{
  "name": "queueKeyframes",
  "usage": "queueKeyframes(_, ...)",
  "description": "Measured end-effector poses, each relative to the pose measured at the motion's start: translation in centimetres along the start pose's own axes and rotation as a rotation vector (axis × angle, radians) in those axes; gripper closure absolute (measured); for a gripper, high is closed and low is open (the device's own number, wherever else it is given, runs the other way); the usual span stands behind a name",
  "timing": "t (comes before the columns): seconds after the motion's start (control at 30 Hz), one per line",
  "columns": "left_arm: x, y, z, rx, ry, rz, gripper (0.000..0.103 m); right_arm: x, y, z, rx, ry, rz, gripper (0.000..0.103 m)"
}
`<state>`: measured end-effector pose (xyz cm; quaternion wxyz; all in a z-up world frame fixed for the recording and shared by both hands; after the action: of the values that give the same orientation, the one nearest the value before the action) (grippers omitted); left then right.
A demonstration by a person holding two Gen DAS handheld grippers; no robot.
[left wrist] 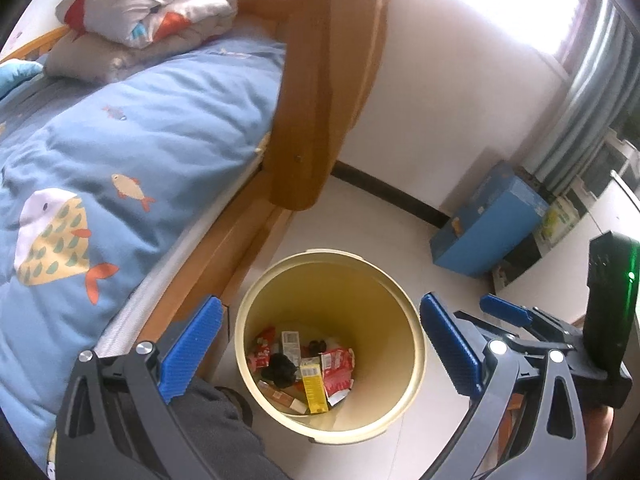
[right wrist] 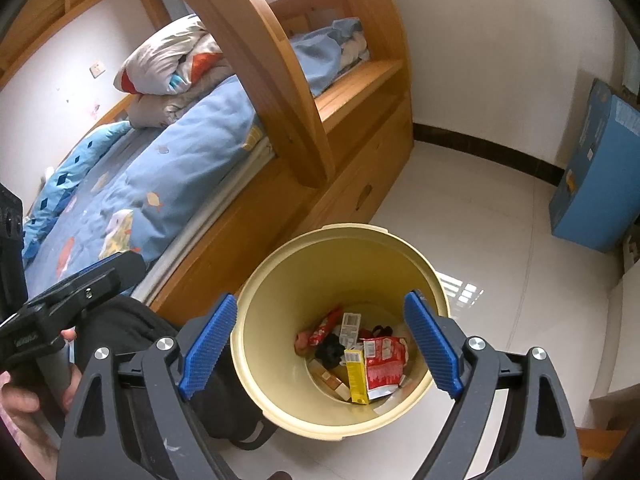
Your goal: Collect trash
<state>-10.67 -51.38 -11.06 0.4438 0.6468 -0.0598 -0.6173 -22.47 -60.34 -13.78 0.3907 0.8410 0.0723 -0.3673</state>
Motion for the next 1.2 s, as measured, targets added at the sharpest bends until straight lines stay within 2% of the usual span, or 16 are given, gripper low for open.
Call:
queueKeyframes(0.23, -2.4, -0.4, 1.8, 0.041, -0.079, 0.038, 0.004, -0.7, -0.4, -0.2, -0.008, -0.017, -0.002, 0.019)
queueKeyframes(0.5, -3.8, -0.2, 1.8, 0.063, -0.017, 0.075, 0.004, -0.8, -0.8, -1.1, -0.022, -0.005, -0.001, 0.019)
queueKeyframes(0.7, -4.8, -0.2, 0.1, 0.044, 0.052, 0.09, 0.004, -0.6, -1.2, -3.0, -0.039, 0.031, -0.001, 0.019)
queueKeyframes(0.77, -5.9, 0.0, -1.3, 0.024, 0.082, 0.111, 0.004, -0.5, -0.8, -5.3, -0.075, 0.082, 0.012, 0.019)
queueKeyframes(0.9, -9.1, 0.1, -6.1, -0.035, 0.195, 0.165, 0.004, 0.5, 0.3, -10.4, -0.18, 0.153, 0.021, 0.019)
queueKeyframes(1.03, -12.7, -0.9, -12.4, -0.139, 0.312, 0.2, 0.004, 2.6, 0.4, -16.9, -0.279, 0.261, -0.005, 0.018)
queueKeyframes(1.2, -17.6, -3.8, -21.0, -0.274, 0.493, 0.219, 0.004, 5.1, -0.8, -26.0, -0.418, 0.388, -0.044, 0.017)
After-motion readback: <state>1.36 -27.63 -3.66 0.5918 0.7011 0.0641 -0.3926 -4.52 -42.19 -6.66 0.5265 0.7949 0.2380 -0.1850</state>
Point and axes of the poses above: each gripper's, at about its wrist camera, not at the fingertips, and x roughly the way its jaws point, z to its right, y to its top, the point moved 10 cm from there along x, roughly the way its jaws point, and after that the axes turned 13 degrees about y, right-handed, at the moved point
